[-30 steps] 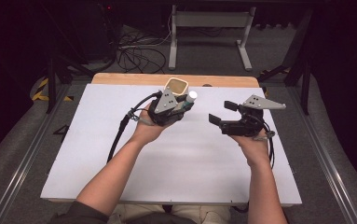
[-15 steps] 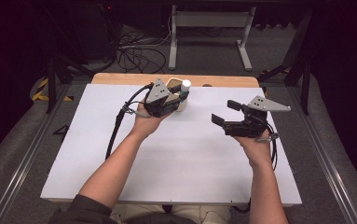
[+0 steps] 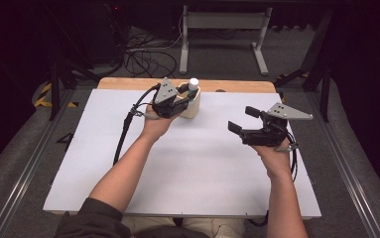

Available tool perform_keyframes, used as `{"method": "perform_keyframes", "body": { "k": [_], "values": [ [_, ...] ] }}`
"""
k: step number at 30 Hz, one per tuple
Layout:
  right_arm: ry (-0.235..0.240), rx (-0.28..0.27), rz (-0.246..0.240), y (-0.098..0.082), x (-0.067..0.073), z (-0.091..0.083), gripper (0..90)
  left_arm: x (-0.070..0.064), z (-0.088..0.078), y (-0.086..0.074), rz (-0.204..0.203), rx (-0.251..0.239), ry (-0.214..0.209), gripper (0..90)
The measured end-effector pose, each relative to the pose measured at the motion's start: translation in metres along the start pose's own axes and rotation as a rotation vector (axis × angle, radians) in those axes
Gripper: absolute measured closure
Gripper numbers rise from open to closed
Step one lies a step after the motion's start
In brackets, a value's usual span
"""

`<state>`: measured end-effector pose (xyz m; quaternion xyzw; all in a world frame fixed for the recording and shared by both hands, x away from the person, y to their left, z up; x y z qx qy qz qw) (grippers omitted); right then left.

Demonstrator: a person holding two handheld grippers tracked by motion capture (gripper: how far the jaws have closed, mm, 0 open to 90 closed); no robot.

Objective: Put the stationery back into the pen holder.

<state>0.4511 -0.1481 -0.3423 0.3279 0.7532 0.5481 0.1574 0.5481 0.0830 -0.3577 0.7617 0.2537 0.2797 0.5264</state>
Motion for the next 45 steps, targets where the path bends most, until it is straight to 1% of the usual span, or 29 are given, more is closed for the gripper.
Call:
{"method": "perform_keyframes", "body": {
  "k": [2, 6, 8, 9, 10, 12, 13, 14, 15, 16, 18, 21, 24, 27, 29, 31, 32, 38, 40, 45],
  "values": [
    [-0.002, -0.004, -0.004, 0.0, -0.001, -0.001, 9.4, 0.004, 0.002, 0.0, -0.014, -0.011, 0.011, 65.4],
    [-0.002, -0.011, 0.003, -0.001, -0.003, -0.003, 9.4, 0.01, 0.006, 0.0, -0.047, -0.017, 0.013, 65.4],
    [-0.002, -0.014, 0.005, -0.001, -0.003, -0.003, 9.4, 0.012, 0.008, 0.001, -0.042, -0.013, 0.017, 65.4],
    [-0.002, -0.015, 0.002, -0.001, -0.004, -0.004, 9.2, 0.012, 0.009, 0.002, -0.049, -0.017, 0.012, 65.4],
    [-0.003, -0.017, 0.01, -0.001, -0.004, -0.004, 9.0, 0.013, 0.01, 0.003, -0.06, -0.025, 0.008, 65.4],
    [-0.003, -0.02, 0.005, -0.001, -0.005, -0.005, 8.6, 0.015, 0.013, 0.006, -0.063, -0.031, 0.015, 65.4],
    [-0.004, -0.021, 0.009, -0.001, -0.005, -0.005, 8.4, 0.015, 0.014, 0.007, -0.071, -0.035, 0.012, 65.4],
    [-0.002, -0.023, 0.014, -0.001, -0.005, -0.006, 8.3, 0.017, 0.015, 0.008, -0.07, -0.038, 0.016, 65.4],
    [-0.003, -0.023, 0.011, -0.001, -0.005, -0.006, 8.1, 0.017, 0.016, 0.009, -0.077, -0.035, 0.013, 65.4],
    [-0.001, -0.027, 0.006, -0.001, -0.006, -0.007, 7.9, 0.018, 0.018, 0.01, -0.074, -0.036, 0.017, 65.4],
    [0.001, -0.035, 0.015, 0.0, -0.006, -0.008, 7.6, 0.02, 0.02, 0.012, -0.071, -0.038, 0.029, 65.4],
    [0.003, -0.043, 0.016, 0.0, -0.006, -0.009, 7.3, 0.024, 0.023, 0.013, -0.093, -0.052, 0.041, 65.4],
    [0.001, -0.049, 0.011, 0.0, -0.007, -0.009, 7.1, 0.028, 0.026, 0.011, -0.137, -0.063, 0.035, 65.4],
    [-0.001, -0.055, 0.007, 0.0, -0.007, -0.01, 6.9, 0.033, 0.029, 0.007, -0.166, -0.06, 0.034, 65.4],
    [-0.008, -0.073, -0.007, 0.001, -0.007, -0.012, 6.9, 0.036, 0.031, 0.005, -0.185, -0.064, 0.032, 65.4],
    [-0.028, -0.076, -0.025, 0.001, -0.007, -0.012, 6.5, 0.038, 0.033, 0.002, -0.192, -0.063, 0.036, 65.4],
    [-0.03, -0.078, -0.025, 0.001, -0.007, -0.013, 6.3, 0.039, 0.035, 0.001, -0.197, -0.065, 0.037, 65.4],
    [-0.022, -0.089, -0.025, 0.0, -0.008, -0.015, 5.5, 0.046, 0.043, -0.006, -0.224, -0.063, 0.046, 65.4],
    [-0.016, -0.096, -0.025, 0.001, -0.008, -0.016, 5.4, 0.047, 0.045, -0.009, -0.226, -0.058, 0.051, 65.4],
    [-0.016, -0.103, -0.038, 0.001, -0.008, -0.016, 5.0, 0.05, 0.051, -0.015, -0.247, -0.059, 0.044, 65.2]
  ]
}}
Point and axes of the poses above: each handheld gripper's, and its own axes: z roughly forward along the jaws, y roughly out of its top, x roughly to its left, the point moved 6 cm from there along z, roughly forward along the jaws, and after that the axes turned 9 degrees about x, right-handed, at the moved point
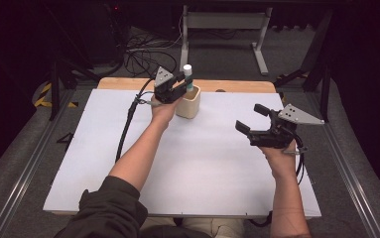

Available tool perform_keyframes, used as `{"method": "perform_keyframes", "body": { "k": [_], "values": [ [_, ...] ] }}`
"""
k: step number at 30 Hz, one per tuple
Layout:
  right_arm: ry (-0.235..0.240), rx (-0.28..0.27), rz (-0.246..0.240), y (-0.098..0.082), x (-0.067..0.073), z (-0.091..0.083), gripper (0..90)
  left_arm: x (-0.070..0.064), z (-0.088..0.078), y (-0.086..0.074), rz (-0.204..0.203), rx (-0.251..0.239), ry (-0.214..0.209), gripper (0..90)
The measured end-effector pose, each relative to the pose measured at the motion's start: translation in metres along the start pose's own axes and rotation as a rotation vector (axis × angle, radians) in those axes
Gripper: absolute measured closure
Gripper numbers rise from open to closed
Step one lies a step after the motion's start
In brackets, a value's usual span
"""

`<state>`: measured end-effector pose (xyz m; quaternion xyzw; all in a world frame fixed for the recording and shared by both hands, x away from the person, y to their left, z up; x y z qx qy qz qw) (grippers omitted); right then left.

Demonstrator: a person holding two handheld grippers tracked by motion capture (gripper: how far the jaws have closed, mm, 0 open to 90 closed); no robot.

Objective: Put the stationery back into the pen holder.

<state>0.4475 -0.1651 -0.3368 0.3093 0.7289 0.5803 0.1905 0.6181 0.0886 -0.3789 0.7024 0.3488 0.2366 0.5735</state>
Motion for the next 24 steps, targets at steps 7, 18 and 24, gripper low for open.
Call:
{"method": "perform_keyframes", "body": {
  "k": [7, 18, 24],
  "values": [
    [-0.005, -0.001, 0.004, -0.001, -0.001, 0.0, 5.0, 0.003, 0.007, -0.01, -0.006, 0.03, 0.004, 65.2],
    [-0.008, 0.0, 0.009, 0.0, -0.002, -0.001, 5.3, 0.007, 0.016, -0.025, -0.008, 0.086, 0.023, 65.1],
    [-0.018, 0.01, 0.017, -0.002, -0.003, -0.001, 5.6, 0.006, 0.019, -0.031, -0.002, 0.116, 0.035, 65.0]
  ]
}}
Point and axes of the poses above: each handheld gripper's, and its own axes: z roughly forward along the jaws, y roughly out of its top, x roughly to its left, the point moved 6 cm from there along z, roughly forward along the jaws, and after that the axes turned 9 degrees about x, right-handed, at the moved point
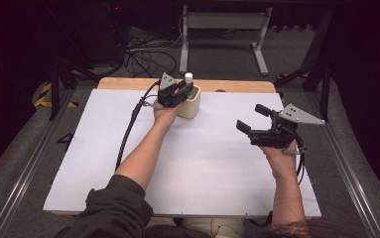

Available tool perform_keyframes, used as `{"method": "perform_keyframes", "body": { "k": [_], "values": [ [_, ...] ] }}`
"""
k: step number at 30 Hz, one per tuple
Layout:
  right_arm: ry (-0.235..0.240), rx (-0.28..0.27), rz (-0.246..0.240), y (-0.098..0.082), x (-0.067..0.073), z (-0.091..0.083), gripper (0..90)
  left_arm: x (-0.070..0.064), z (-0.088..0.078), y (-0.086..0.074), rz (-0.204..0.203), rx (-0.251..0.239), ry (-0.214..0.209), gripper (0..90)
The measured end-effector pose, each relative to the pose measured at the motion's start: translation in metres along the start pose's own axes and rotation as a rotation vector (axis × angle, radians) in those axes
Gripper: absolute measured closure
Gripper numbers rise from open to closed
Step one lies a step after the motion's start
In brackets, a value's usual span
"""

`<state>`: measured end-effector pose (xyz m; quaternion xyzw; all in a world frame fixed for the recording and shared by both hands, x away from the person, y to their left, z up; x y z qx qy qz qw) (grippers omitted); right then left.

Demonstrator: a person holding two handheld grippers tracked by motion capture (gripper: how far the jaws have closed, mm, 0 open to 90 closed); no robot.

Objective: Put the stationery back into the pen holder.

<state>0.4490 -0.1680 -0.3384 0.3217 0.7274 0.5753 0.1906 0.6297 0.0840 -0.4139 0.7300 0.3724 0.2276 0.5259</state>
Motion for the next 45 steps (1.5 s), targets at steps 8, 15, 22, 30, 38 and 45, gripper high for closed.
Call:
{"method": "perform_keyframes", "body": {
  "k": [8, 15, 22, 30, 38, 45],
  "values": [
    [0.002, 0.0, -0.002, 0.0, 0.0, 0.0, 5.8, 0.001, 0.002, -0.004, 0.011, 0.024, 0.02, 64.8],
    [-0.001, 0.004, 0.002, 0.0, 0.0, 0.001, 5.8, 0.002, 0.003, -0.007, -0.002, 0.048, 0.028, 64.6],
    [0.0, 0.009, 0.002, 0.0, 0.001, 0.001, 6.0, 0.002, 0.005, -0.009, -0.013, 0.059, 0.029, 64.6],
    [0.0, 0.011, 0.004, -0.001, 0.001, 0.002, 6.0, 0.004, 0.005, -0.011, -0.014, 0.079, 0.039, 64.0],
    [0.004, 0.008, 0.005, 0.0, 0.002, 0.002, 6.1, 0.004, 0.006, -0.012, -0.007, 0.084, 0.049, 63.5],
    [0.001, 0.009, 0.004, 0.0, 0.002, 0.002, 6.3, 0.002, 0.005, -0.01, 0.011, 0.08, 0.052, 63.3]
  ]
}}
Point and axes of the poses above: each handheld gripper's, and its own axes: z roughly forward along the jaws, y roughly out of its top, x roughly to its left, the point moved 6 cm from there along z, roughly forward along the jaws, and after that the axes turned 9 degrees about x, right-handed, at the moved point
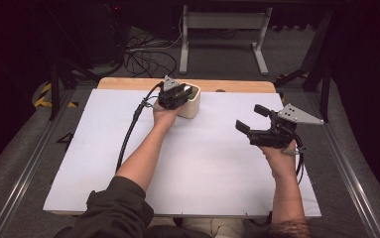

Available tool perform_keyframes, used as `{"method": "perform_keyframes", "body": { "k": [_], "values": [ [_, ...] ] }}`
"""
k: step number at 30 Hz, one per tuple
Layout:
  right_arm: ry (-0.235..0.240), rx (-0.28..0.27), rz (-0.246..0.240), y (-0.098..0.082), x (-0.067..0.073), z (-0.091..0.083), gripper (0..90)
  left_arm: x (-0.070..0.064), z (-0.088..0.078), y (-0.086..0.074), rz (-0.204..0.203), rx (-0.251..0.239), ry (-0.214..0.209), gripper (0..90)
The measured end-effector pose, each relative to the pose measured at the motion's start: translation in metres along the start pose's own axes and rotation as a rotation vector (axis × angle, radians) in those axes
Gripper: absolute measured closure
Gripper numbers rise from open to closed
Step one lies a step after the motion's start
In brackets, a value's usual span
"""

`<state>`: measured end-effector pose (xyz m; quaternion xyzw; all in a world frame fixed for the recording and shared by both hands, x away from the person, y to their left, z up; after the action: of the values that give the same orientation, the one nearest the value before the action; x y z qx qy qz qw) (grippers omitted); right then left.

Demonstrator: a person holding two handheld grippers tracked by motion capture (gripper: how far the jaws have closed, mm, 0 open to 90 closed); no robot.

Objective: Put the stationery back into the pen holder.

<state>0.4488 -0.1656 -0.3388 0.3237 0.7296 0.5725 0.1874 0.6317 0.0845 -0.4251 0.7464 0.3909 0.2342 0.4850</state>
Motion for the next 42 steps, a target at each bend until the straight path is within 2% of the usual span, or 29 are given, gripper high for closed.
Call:
{"method": "perform_keyframes", "body": {
  "k": [9, 17, 20, 22, 26, 30, 38, 42],
  "values": [
    [0.002, -0.003, 0.001, 0.001, 0.001, 0.0, 6.3, 0.002, -0.001, 0.0, -0.012, 0.006, -0.003, 62.5],
    [0.004, 0.001, -0.003, 0.0, 0.001, 0.001, 6.3, 0.003, -0.008, 0.008, -0.019, -0.036, -0.013, 60.4],
    [0.002, 0.001, -0.003, 0.0, 0.001, 0.001, 6.3, 0.003, -0.011, 0.009, -0.034, -0.041, -0.024, 59.1],
    [0.002, 0.001, -0.003, 0.0, 0.001, 0.001, 6.3, 0.003, -0.013, 0.01, -0.024, -0.04, -0.024, 58.5],
    [0.001, 0.002, -0.006, 0.0, 0.001, 0.001, 6.3, 0.002, -0.018, 0.013, -0.011, -0.042, -0.027, 53.1],
    [0.001, 0.008, -0.008, 0.0, 0.003, 0.003, 6.3, 0.0, -0.024, 0.015, 0.015, -0.046, -0.027, 51.3],
    [0.004, 0.009, -0.017, 0.001, 0.007, 0.003, 6.3, 0.0, -0.043, 0.018, 0.005, -0.084, -0.039, 43.4],
    [0.002, 0.008, -0.023, 0.001, 0.007, 0.003, 6.3, -0.002, -0.052, 0.017, 0.006, -0.079, -0.05, 37.0]
  ]
}}
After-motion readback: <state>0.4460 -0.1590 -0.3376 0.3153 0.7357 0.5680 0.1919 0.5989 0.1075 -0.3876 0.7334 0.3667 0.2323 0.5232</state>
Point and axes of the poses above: each handheld gripper's, and its own axes: z roughly forward along the jaws, y roughly out of its top, x roughly to its left, the point moved 6 cm from there along z, roughly forward along the jaws, and after that the axes turned 9 degrees about x, right-handed, at the moved point
